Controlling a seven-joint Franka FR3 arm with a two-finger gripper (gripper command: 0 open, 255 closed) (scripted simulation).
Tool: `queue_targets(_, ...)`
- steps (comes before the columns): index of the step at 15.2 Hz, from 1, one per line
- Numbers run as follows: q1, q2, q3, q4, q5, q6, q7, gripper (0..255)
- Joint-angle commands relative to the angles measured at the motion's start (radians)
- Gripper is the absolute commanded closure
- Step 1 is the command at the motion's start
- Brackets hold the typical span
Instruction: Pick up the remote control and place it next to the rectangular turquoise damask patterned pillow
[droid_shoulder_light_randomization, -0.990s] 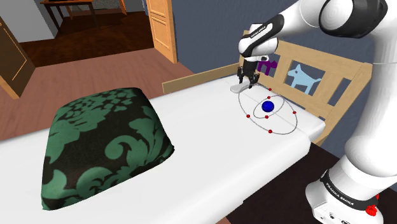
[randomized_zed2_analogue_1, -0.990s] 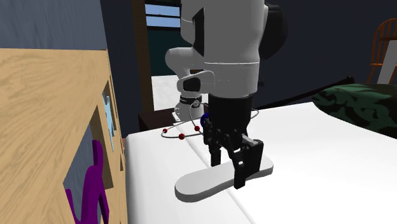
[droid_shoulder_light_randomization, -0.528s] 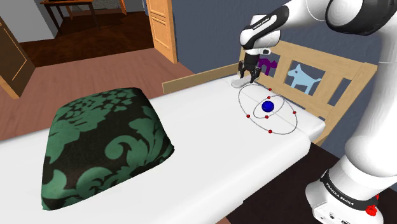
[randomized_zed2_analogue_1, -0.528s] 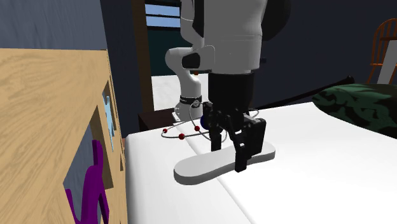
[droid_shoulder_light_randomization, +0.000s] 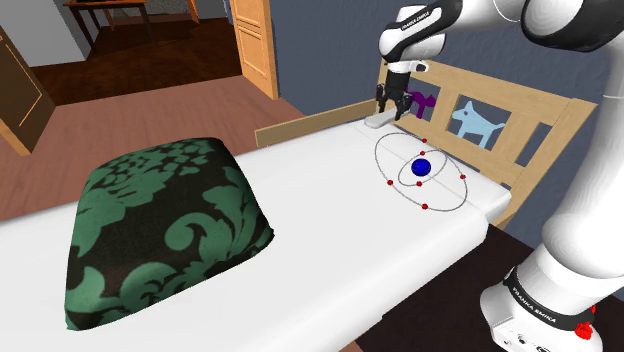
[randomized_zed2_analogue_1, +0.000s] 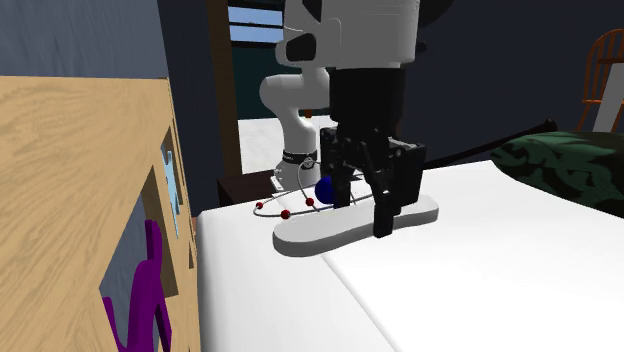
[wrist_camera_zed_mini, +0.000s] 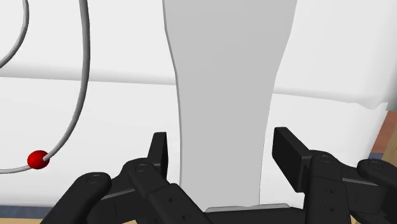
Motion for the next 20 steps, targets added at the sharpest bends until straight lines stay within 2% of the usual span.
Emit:
queue_targets(1, -0.001, -0.013, -0.001, 0.009, -0.001, -0.022, 0.0, 255)
queue_targets(18, -0.001, -0.064, -0.004, 0.166, -0.01, -0.23, 0.007, 255)
queue_targets(20, 0.012, -0.094, 0.001, 0.125, -0.014, -0.218, 0.025, 255)
